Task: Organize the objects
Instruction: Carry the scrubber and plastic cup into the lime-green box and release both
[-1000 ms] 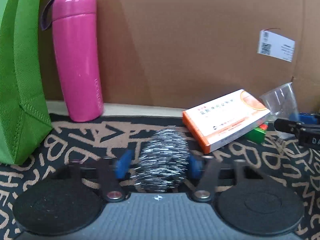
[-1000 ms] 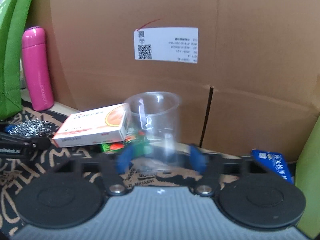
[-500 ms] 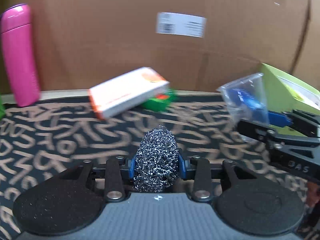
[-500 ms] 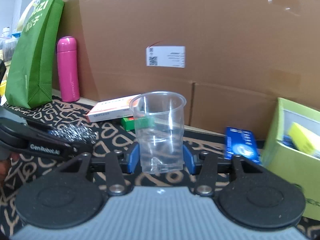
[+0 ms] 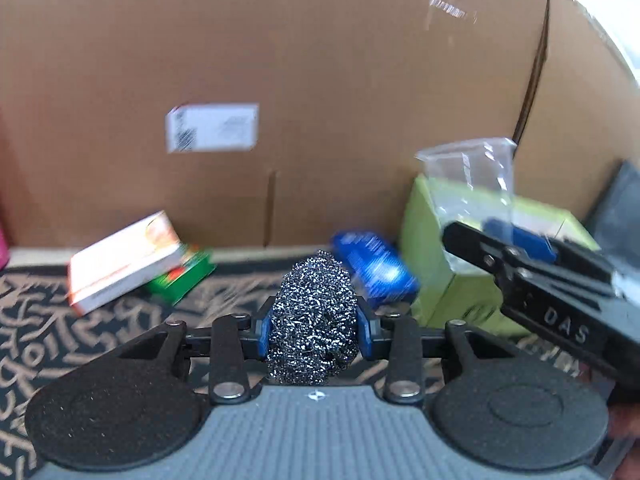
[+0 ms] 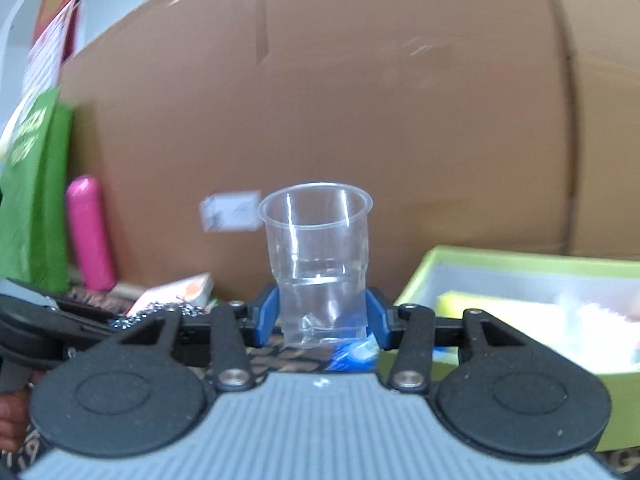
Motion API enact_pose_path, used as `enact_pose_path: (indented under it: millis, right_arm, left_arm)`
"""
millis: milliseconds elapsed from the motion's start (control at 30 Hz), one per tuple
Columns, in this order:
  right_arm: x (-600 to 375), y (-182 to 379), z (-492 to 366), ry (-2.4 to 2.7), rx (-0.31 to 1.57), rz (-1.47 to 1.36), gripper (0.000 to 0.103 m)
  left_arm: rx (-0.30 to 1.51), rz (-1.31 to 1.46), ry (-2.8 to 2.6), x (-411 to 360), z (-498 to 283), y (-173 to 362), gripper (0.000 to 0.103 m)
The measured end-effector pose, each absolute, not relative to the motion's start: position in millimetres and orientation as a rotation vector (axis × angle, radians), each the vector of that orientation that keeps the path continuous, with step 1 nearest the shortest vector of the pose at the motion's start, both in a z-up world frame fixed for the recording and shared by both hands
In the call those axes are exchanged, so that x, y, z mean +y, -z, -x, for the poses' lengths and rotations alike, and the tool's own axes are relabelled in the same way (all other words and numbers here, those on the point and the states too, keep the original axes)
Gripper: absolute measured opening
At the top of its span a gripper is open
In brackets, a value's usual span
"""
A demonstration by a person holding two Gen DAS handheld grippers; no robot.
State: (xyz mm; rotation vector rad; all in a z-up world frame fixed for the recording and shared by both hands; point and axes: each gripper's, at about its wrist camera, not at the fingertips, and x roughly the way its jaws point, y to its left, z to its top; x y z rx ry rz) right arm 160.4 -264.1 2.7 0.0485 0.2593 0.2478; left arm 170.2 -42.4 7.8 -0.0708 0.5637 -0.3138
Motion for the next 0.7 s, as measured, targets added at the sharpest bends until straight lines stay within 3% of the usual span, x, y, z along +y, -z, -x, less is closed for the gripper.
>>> enact_pose_path:
  millis: [533, 600, 667, 700]
  right_arm:
    - [-374, -8, -160, 0.33, 0.19, -0.11, 0.048]
    - [-378, -4, -166, 0.366, 0.216, -0.118, 0.051]
    - [-386, 3, -172, 0.44, 0.244, -0.136, 0.066]
    - [-390, 5, -172, 0.477, 0.249, -0.145, 0.083]
  left_arm:
    - [0.478, -0.001, 0.524, -205, -218, -33, 0.042]
    - [0.459, -0.012, 0.549, -216, -223, -29, 0.049]
    - [0.461, -0.023, 0.532, -219, -228, -24, 0.077]
    - [0.468, -0.004, 0.513, -215, -230, -21, 0.083]
